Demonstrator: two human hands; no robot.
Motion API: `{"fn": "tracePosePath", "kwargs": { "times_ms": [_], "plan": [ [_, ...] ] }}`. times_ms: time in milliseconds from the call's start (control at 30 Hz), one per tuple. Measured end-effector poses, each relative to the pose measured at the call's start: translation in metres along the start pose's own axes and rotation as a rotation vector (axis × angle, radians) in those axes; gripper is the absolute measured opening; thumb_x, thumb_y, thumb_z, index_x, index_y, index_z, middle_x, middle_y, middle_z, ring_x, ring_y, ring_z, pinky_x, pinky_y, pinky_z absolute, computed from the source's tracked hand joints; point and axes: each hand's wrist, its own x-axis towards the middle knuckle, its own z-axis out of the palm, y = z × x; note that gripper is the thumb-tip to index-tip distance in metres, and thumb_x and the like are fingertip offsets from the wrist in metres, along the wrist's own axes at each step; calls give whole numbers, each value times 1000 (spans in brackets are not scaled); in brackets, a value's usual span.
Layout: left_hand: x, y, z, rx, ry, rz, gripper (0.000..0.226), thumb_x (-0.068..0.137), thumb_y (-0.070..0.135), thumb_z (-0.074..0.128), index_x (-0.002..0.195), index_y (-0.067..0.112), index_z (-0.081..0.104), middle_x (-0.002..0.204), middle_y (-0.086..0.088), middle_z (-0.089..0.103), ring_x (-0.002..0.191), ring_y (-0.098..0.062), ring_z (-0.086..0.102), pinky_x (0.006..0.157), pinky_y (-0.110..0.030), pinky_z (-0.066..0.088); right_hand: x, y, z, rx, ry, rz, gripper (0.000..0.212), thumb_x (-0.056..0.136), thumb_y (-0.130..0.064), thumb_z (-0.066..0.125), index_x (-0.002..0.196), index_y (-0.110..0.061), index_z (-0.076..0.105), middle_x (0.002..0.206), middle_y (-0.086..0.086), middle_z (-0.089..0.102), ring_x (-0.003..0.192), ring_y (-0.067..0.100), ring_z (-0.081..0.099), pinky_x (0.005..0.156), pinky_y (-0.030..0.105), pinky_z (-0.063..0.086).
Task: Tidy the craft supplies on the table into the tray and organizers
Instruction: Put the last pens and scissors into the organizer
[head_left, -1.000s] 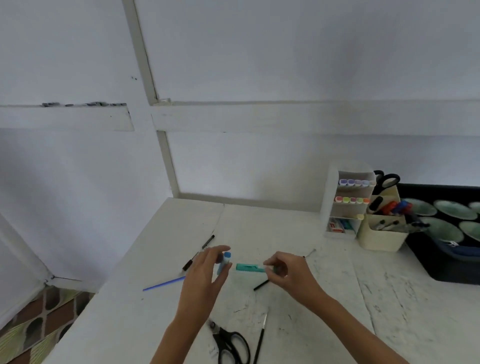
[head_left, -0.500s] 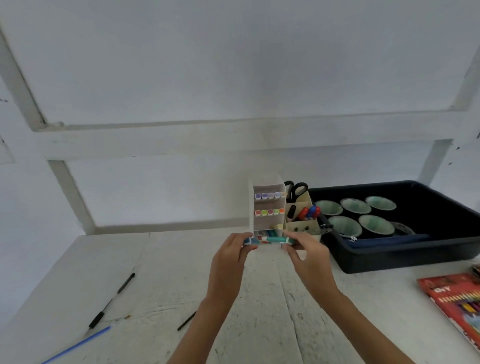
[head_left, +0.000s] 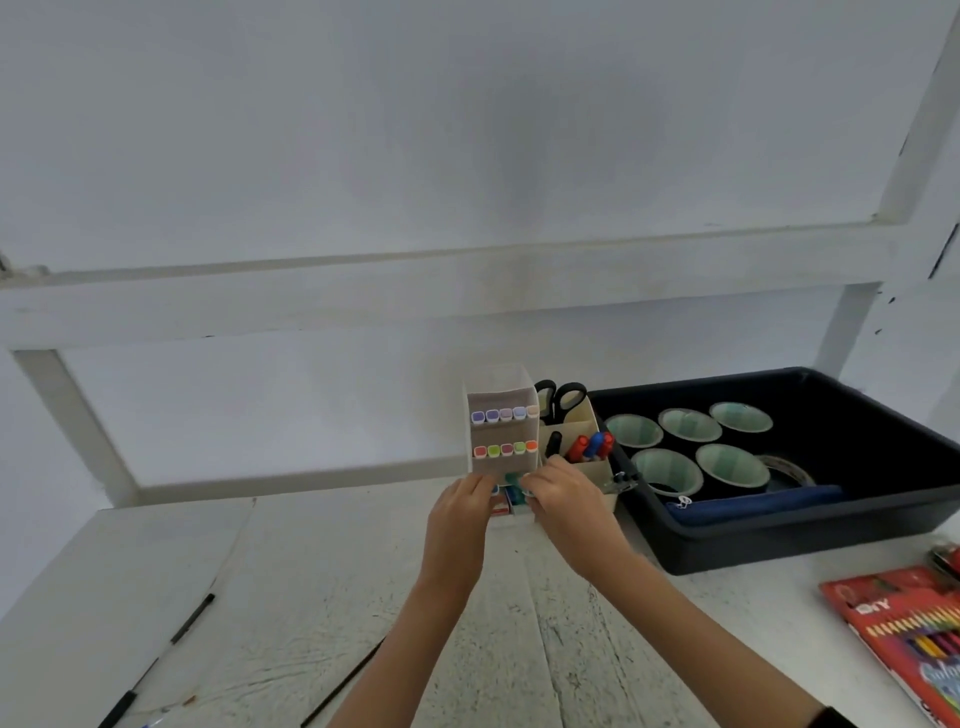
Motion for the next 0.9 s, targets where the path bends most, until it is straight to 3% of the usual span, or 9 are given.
{"fn": "tracePosePath", "kwargs": {
  "times_ms": [67,133,200,500,667,900],
  "plan": [
    [8,-1,4,46,-20,13,41,60,10,87,97,13,70,87,0,72,75,-19,68,65,-25,55,9,-2,-2,-57,-83,-3,32,64,-10,85,94,-11,73,92,2,70,85,17,63,76,26,53],
    [15,-4,9,103,-41,19,42,55,14,89,94,15,72,88,2,72,77,-18,66,65,-24,54,19,-5,-5,-99,-177,-7,30,84,-10,67,114,-9,64,114,7,62,106,22,56,94,29,44],
    [20,-8,15,141,-72,8,44,52,17,92,92,17,73,90,3,72,83,-18,64,68,-24,54,29,-8,-8,-135,-254,27,32,91,-9,57,122,-7,57,123,9,56,114,23,51,99,29,39],
    [22,-12,22,158,-32,21,40,44,10,93,77,15,72,76,4,71,74,-17,65,61,-22,52,45,-13,7,-202,-378,80,25,92,-3,50,115,-5,59,115,11,60,106,24,57,91,31,45],
    [18,-10,24,95,11,10,37,52,8,89,83,13,70,81,2,71,76,-18,65,64,-23,51,46,-13,5,-192,-391,98,22,93,-5,50,113,-7,60,111,10,62,102,24,58,91,31,46],
    [24,-7,33,-25,-91,-140,30,69,1,78,97,9,69,96,-7,70,89,-23,65,72,-28,53,51,-13,-6,-160,-460,162,21,93,-1,48,111,-4,59,111,12,61,102,26,60,86,32,47]
  ]
}}
